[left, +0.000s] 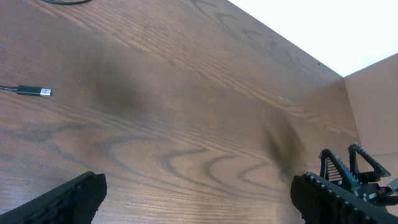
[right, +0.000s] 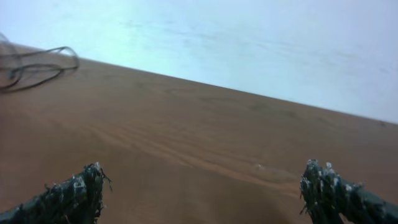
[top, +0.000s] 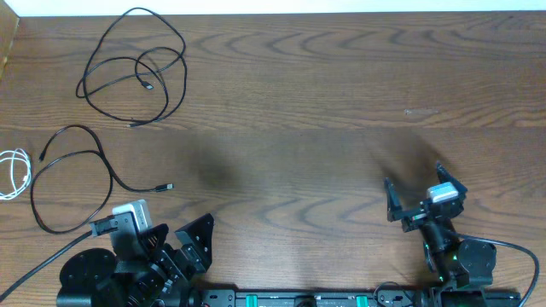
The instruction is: Untangle cables
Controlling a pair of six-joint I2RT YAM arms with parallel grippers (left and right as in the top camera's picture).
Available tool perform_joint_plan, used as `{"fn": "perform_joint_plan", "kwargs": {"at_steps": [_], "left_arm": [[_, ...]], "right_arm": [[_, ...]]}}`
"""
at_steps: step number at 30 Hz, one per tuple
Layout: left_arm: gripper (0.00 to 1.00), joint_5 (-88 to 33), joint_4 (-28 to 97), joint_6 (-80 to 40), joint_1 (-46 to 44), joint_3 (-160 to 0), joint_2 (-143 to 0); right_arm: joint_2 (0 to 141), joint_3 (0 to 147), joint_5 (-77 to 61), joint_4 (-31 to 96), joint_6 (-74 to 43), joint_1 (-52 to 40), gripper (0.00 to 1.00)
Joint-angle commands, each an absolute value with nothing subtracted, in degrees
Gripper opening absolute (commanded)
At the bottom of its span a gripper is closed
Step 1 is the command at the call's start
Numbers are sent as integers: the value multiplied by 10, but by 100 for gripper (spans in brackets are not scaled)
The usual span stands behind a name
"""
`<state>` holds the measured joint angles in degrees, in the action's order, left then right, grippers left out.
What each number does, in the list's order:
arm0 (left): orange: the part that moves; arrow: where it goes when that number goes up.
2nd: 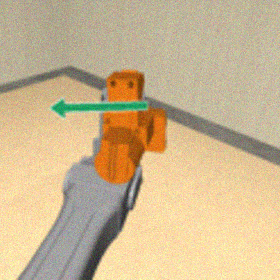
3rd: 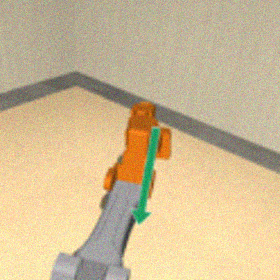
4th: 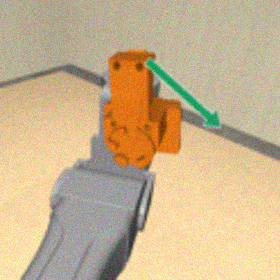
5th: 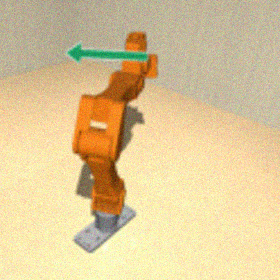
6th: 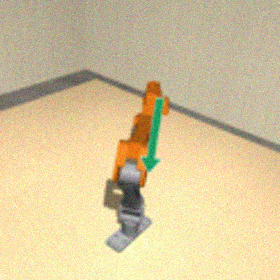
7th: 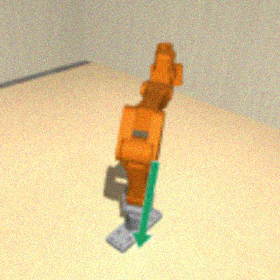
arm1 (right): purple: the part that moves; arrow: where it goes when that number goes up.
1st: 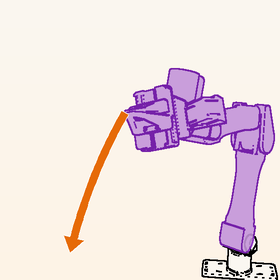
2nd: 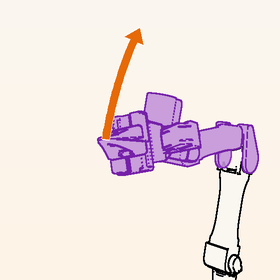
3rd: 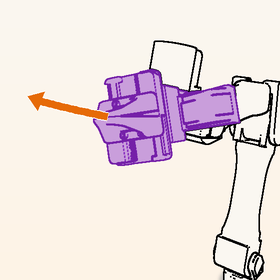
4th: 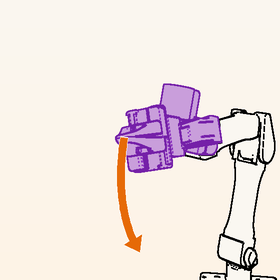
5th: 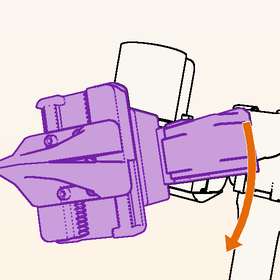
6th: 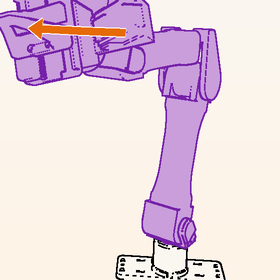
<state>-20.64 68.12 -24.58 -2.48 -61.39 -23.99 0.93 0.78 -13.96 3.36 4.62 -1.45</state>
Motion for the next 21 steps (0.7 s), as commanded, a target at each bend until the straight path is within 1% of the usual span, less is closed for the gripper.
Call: {"fn": "perform_joint_plan", "kwargs": {"at_steps": [1,2,4,11,21], "left_arm": [[99,-201,681,-240,-28,-618,-238],[99,-201,681,-240,-28,-618,-238],[99,-201,681,-240,-28,-618,-238],[99,-201,681,-240,-28,-618,-238],[99,-201,681,-240,-28,-618,-238]], "right_arm": [[3,3,-36,39,-45,-12,99],[3,3,-9,42,-65,-12,99],[3,3,6,43,-65,-12,99],[3,3,0,46,-2,-12,99],[3,3,-2,45,-4,-12,99]]}}
